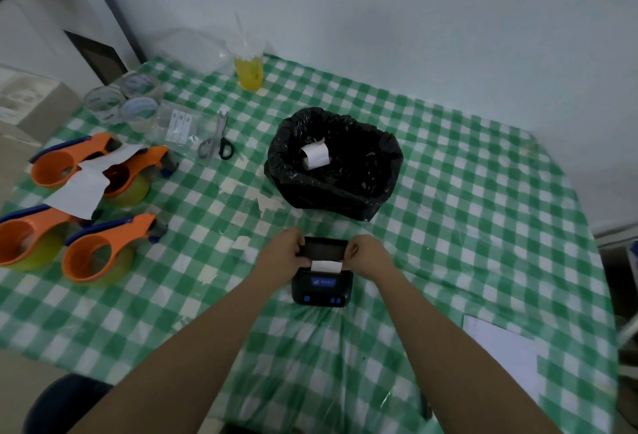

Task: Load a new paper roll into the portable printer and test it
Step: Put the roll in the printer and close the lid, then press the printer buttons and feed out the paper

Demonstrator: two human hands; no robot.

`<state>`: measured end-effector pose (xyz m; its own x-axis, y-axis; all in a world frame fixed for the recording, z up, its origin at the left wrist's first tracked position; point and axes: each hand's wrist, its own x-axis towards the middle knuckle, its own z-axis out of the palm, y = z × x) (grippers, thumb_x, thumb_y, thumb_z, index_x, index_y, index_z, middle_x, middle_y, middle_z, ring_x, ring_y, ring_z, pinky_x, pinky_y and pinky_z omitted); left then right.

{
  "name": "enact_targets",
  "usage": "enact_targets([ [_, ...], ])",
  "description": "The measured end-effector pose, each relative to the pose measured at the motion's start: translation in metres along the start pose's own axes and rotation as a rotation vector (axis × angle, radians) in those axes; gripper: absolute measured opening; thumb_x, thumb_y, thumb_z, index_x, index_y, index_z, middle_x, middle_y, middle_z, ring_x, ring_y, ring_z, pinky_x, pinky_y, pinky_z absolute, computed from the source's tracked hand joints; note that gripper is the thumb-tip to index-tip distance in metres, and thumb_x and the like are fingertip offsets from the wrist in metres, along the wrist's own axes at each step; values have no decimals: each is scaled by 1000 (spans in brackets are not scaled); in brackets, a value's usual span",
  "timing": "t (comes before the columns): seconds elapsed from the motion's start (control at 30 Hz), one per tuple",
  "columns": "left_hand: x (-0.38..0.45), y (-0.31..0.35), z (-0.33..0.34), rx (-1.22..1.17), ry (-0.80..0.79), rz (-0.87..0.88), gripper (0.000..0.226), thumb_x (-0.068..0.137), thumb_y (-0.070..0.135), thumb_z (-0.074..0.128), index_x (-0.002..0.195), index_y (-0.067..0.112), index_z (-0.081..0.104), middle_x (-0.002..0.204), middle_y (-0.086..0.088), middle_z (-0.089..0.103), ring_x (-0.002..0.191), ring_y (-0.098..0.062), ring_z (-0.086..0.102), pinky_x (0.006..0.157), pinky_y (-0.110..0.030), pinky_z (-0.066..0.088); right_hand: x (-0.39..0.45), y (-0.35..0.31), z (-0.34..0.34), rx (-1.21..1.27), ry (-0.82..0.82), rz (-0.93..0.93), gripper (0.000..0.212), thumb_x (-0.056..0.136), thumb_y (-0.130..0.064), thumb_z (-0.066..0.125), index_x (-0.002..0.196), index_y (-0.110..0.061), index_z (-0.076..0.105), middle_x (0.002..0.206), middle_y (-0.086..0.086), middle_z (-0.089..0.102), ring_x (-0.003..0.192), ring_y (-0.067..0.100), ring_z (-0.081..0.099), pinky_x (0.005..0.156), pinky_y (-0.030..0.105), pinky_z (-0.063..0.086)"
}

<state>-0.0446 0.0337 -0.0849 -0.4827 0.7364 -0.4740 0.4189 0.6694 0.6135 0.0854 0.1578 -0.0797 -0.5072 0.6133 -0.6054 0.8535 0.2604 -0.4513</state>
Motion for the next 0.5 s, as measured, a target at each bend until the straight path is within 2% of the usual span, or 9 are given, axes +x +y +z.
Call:
enact_targets([
  [0.07, -15, -13, 9, -278, 94, 33, 20, 81, -3, 61, 100, 2, 56, 95, -9, 51, 90, -28, 55, 76, -25, 38, -21, 17, 14, 257, 115, -55, 11, 81, -9, 65, 74, -14, 58, 78, 3, 59, 76, 19, 56, 65, 25, 46],
  [0.1, -24, -16, 12, -366, 127, 35, 23, 84, -8, 54, 107, -2, 56, 99, -9, 51, 92, -25, 54, 77, -21, 38, -30, 26, 22, 362, 182, -55, 8, 85, -8, 61, 80, -14, 60, 80, 3, 61, 77, 20, 57, 67, 26, 48],
  [0.17, -39, -20, 16, -448, 118, 18, 33, 88, -8, 49, 120, -2, 51, 110, -8, 51, 100, -21, 51, 85, -24, 42, -44, 45, 35, 489, 285, -17, 10, 91, -8, 54, 89, -14, 62, 85, 1, 61, 81, 24, 60, 75, 35, 52],
  [0.23, -49, -23, 21, -446, 29, 16, 47, 87, -2, 55, 132, 4, 42, 123, -7, 48, 114, -20, 47, 100, -38, 45, -55, 57, 46, 545, 315, 19, 13, 93, -10, 51, 95, -17, 62, 87, -1, 60, 83, 30, 63, 71, 36, 50],
  [0.3, -56, -25, 27, -463, -45, 54, 60, 85, 1, 60, 138, 9, 34, 134, -7, 46, 123, -21, 44, 104, -46, 45, -62, 66, 53, 558, 316, 47, 15, 94, -12, 49, 100, -18, 62, 91, 1, 60, 82, 33, 64, 62, 34, 49],
  [0.4, -61, -24, 34, -488, -41, 77, 65, 83, -1, 62, 139, 15, 32, 130, -4, 48, 118, -16, 45, 99, -39, 46, -68, 72, 62, 561, 304, 62, 17, 94, -13, 48, 103, -19, 61, 96, 3, 60, 72, 27, 59, 53, 30, 46],
  [0.5, -61, -22, 39, -437, 16, 72, 68, 81, -3, 62, 139, 16, 32, 136, -9, 50, 123, -24, 48, 101, -46, 46, -74, 76, 69, 561, 298, 65, 17, 94, -14, 47, 104, -18, 60, 98, 3, 61, 71, 23, 58, 48, 24, 42],
])
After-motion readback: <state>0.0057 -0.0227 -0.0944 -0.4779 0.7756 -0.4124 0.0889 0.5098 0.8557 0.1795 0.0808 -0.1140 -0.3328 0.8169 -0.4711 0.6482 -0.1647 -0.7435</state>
